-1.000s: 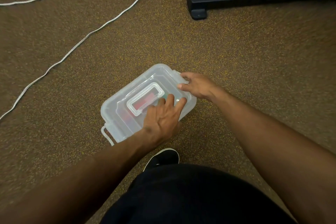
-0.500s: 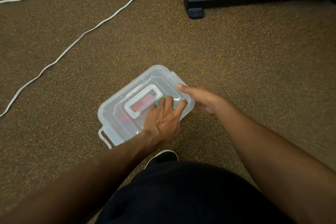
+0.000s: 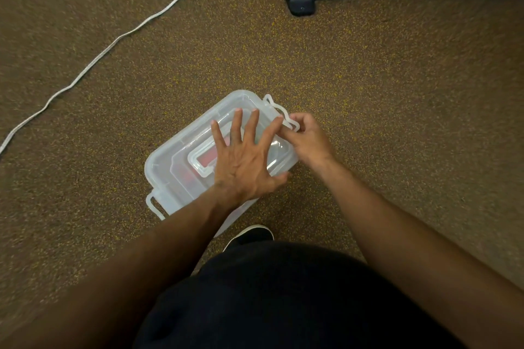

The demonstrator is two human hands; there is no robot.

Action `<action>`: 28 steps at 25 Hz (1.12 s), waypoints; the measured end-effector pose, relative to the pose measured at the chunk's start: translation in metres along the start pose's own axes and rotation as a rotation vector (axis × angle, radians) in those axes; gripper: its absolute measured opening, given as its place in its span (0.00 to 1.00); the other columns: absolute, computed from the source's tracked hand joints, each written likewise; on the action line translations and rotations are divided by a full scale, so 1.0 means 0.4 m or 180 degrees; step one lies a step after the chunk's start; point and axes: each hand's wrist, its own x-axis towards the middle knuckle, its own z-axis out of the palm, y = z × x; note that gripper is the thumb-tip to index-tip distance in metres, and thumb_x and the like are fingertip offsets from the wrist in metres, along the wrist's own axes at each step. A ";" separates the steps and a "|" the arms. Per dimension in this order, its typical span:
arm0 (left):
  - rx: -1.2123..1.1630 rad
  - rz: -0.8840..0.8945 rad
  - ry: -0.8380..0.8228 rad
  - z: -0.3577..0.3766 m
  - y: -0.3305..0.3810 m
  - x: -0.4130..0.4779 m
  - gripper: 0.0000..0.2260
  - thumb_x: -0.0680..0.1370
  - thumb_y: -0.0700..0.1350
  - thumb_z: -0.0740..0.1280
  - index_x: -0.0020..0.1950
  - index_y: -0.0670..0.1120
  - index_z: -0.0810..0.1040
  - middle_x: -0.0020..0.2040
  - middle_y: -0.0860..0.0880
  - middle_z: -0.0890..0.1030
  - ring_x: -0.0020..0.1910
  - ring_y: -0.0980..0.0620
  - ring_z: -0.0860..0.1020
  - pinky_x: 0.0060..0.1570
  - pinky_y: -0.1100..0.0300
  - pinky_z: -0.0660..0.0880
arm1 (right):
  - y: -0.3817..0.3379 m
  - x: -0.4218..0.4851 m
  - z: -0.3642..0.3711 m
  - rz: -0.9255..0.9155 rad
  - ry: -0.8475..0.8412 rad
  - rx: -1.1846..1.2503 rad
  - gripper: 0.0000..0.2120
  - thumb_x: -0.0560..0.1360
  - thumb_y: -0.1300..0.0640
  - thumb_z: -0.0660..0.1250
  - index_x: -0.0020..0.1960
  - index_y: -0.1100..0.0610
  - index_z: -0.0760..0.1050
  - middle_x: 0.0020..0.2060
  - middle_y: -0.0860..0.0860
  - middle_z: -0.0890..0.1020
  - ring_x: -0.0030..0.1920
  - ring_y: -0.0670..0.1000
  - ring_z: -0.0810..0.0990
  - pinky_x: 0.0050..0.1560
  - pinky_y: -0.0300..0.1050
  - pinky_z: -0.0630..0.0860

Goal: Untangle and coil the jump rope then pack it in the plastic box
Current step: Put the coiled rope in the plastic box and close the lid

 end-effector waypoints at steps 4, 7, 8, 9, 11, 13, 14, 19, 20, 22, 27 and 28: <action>0.0004 -0.0022 0.0052 0.004 0.001 0.000 0.49 0.64 0.74 0.60 0.79 0.60 0.42 0.81 0.39 0.53 0.79 0.35 0.46 0.69 0.25 0.41 | 0.001 0.003 0.010 -0.0299 0.0258 -0.0748 0.26 0.73 0.44 0.73 0.68 0.50 0.72 0.59 0.49 0.81 0.53 0.52 0.83 0.54 0.56 0.81; 0.0022 -0.0017 0.0056 0.005 0.003 0.000 0.49 0.64 0.73 0.60 0.79 0.61 0.42 0.81 0.39 0.53 0.79 0.34 0.46 0.69 0.25 0.42 | -0.009 0.001 0.015 -0.0427 0.0272 -0.1330 0.28 0.76 0.42 0.70 0.73 0.47 0.70 0.60 0.50 0.77 0.56 0.53 0.79 0.55 0.53 0.79; 0.0019 -0.0017 0.0059 0.005 0.003 0.001 0.49 0.64 0.74 0.59 0.79 0.61 0.42 0.81 0.39 0.53 0.79 0.34 0.46 0.68 0.25 0.42 | -0.013 -0.001 0.014 -0.0473 0.0318 -0.1572 0.27 0.76 0.41 0.68 0.73 0.47 0.70 0.58 0.50 0.75 0.54 0.53 0.78 0.52 0.50 0.78; 0.0015 -0.0017 0.0057 0.006 0.003 0.002 0.49 0.64 0.74 0.59 0.79 0.60 0.42 0.81 0.39 0.54 0.79 0.34 0.46 0.68 0.25 0.43 | -0.018 -0.004 0.013 -0.0509 0.0366 -0.1744 0.26 0.77 0.41 0.68 0.73 0.47 0.70 0.57 0.50 0.75 0.53 0.52 0.77 0.49 0.48 0.76; 0.0001 -0.0016 0.0056 0.008 0.005 0.002 0.48 0.64 0.74 0.59 0.79 0.60 0.43 0.81 0.40 0.54 0.79 0.35 0.46 0.68 0.25 0.43 | -0.024 -0.010 0.010 -0.0538 0.0435 -0.1921 0.25 0.78 0.41 0.67 0.72 0.48 0.71 0.58 0.51 0.75 0.51 0.51 0.76 0.45 0.45 0.73; 0.0000 -0.0022 0.0054 0.007 0.005 0.001 0.48 0.64 0.74 0.59 0.79 0.60 0.43 0.81 0.40 0.54 0.80 0.35 0.46 0.68 0.25 0.43 | -0.028 -0.017 0.013 -0.0599 0.0456 -0.2004 0.23 0.78 0.42 0.67 0.70 0.49 0.72 0.58 0.51 0.75 0.51 0.51 0.76 0.44 0.44 0.71; 0.0000 -0.0026 0.0042 0.006 0.004 0.002 0.48 0.64 0.74 0.58 0.79 0.60 0.43 0.81 0.40 0.53 0.80 0.35 0.46 0.68 0.25 0.43 | -0.027 -0.020 0.016 -0.0682 0.0485 -0.2064 0.20 0.78 0.43 0.66 0.67 0.49 0.73 0.58 0.50 0.76 0.51 0.51 0.77 0.43 0.44 0.71; 0.0013 -0.0031 0.0001 0.004 0.006 0.002 0.47 0.65 0.75 0.57 0.79 0.59 0.44 0.81 0.40 0.53 0.80 0.36 0.45 0.69 0.26 0.42 | -0.022 -0.019 0.017 -0.0919 0.0511 -0.2089 0.15 0.79 0.44 0.66 0.63 0.49 0.73 0.58 0.50 0.76 0.54 0.52 0.77 0.45 0.46 0.74; 0.0001 -0.0026 0.0011 0.004 0.004 0.003 0.47 0.65 0.75 0.56 0.79 0.59 0.44 0.81 0.40 0.53 0.80 0.36 0.45 0.69 0.26 0.43 | -0.019 -0.019 0.015 -0.0937 0.0477 -0.2088 0.16 0.79 0.44 0.66 0.63 0.49 0.73 0.58 0.51 0.76 0.54 0.52 0.77 0.46 0.46 0.74; -0.0015 -0.0033 0.0016 0.005 0.000 0.004 0.47 0.66 0.75 0.56 0.79 0.58 0.44 0.81 0.40 0.53 0.80 0.36 0.46 0.69 0.26 0.43 | -0.015 -0.021 0.008 -0.0924 0.0377 -0.1940 0.18 0.79 0.44 0.66 0.66 0.49 0.73 0.60 0.51 0.75 0.55 0.53 0.78 0.49 0.49 0.78; -0.0428 0.0051 -0.0183 -0.019 -0.010 -0.008 0.47 0.68 0.73 0.60 0.80 0.58 0.44 0.81 0.38 0.55 0.80 0.37 0.49 0.71 0.27 0.43 | -0.025 -0.053 -0.013 -0.1011 -0.0009 -0.1906 0.27 0.79 0.47 0.65 0.77 0.48 0.64 0.69 0.53 0.72 0.65 0.57 0.75 0.62 0.59 0.76; -0.0926 0.0023 -0.0160 -0.042 -0.020 -0.014 0.43 0.70 0.69 0.62 0.80 0.57 0.48 0.80 0.39 0.58 0.79 0.38 0.52 0.72 0.28 0.45 | -0.032 -0.070 -0.014 -0.1214 -0.0044 -0.2122 0.29 0.79 0.48 0.65 0.78 0.49 0.62 0.71 0.54 0.71 0.67 0.59 0.73 0.65 0.59 0.74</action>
